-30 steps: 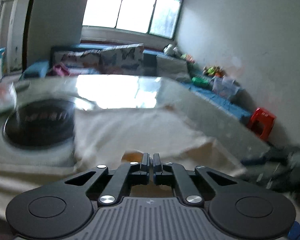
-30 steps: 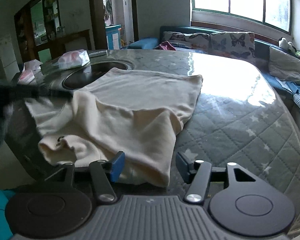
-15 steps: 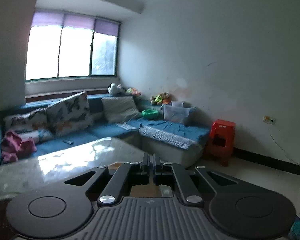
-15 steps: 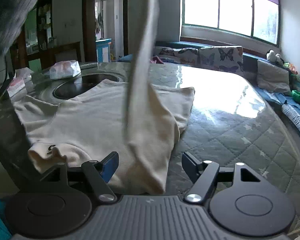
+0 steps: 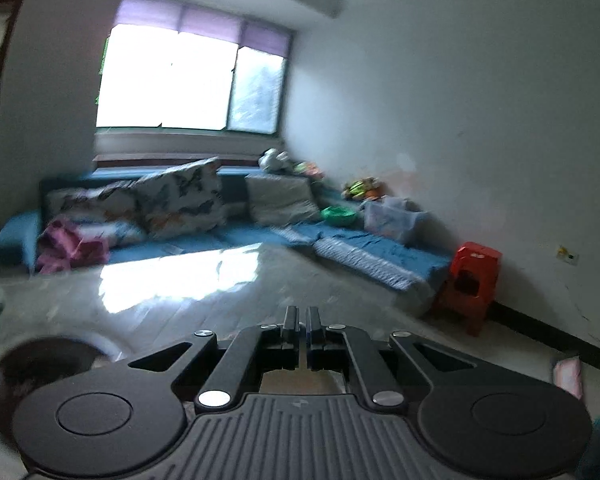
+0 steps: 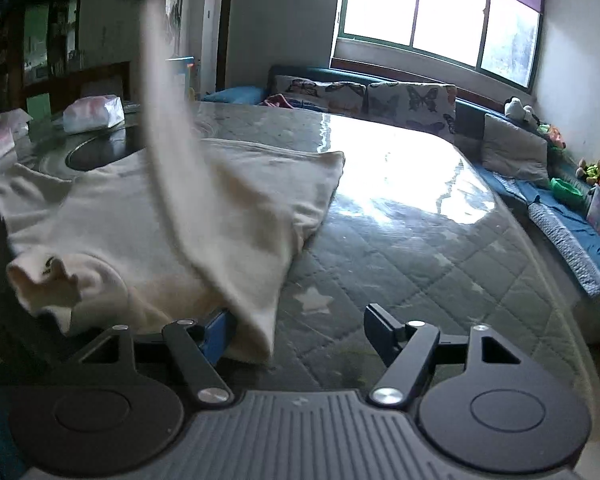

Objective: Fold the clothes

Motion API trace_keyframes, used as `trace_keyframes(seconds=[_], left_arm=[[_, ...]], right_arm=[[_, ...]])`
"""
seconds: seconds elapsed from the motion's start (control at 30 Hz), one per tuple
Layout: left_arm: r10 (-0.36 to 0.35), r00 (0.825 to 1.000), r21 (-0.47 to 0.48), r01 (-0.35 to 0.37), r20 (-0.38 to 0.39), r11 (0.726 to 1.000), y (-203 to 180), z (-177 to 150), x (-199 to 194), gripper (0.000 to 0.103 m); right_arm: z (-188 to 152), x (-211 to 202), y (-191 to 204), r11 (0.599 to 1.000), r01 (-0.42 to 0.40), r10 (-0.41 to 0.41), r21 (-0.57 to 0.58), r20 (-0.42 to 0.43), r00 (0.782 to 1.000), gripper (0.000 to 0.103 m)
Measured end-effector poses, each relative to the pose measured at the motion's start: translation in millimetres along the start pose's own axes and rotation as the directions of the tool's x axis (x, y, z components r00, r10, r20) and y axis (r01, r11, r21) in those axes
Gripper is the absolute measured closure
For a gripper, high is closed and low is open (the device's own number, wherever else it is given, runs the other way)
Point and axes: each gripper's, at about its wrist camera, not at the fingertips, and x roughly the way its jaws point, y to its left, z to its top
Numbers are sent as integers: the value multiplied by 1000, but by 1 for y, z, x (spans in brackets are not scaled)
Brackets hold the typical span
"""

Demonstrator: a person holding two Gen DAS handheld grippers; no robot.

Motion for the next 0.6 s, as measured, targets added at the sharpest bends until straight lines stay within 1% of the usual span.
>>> trace_keyframes(seconds=[0.1, 0.2, 0.23, 0.37, 0.47, 0.53, 0.57, 0.6], left_arm=[[43, 997, -55, -46, -64, 997, 21, -32, -10, 100], [97, 983, -87, -111, -154, 990, 38, -69, -12, 100], [99, 979, -104, -119, -179, 987, 43, -76, -13, 100], [130, 964, -91, -154, -232, 984, 52, -97, -19, 98], [161, 960, -79, -183, -227, 980, 57, -99, -24, 98], [173, 962, -75, -192, -212, 978, 58, -97, -29, 97], [172, 963, -76, -191, -206, 979, 59, -97, -29, 97], [170, 965, -77, -189, -201, 979, 60, -97, -29, 96]], right_arm=[[-1, 0, -1, 1000, 11, -11, -17, -6, 1000, 28], [0, 0, -2, 1000, 0, 0, -27, -17, 1000, 28], [1, -1, -2, 999, -6, 5, -41, -26, 1000, 28], [8, -8, -4, 995, -56, 51, -77, -69, 996, 28], [19, -15, -12, 994, -79, 74, -71, -75, 994, 35], [31, -17, -15, 993, -98, 95, -62, -49, 994, 45], [36, -15, -15, 992, -113, 111, -56, -36, 993, 47], [41, -12, -15, 990, -128, 127, -51, -23, 992, 51]])
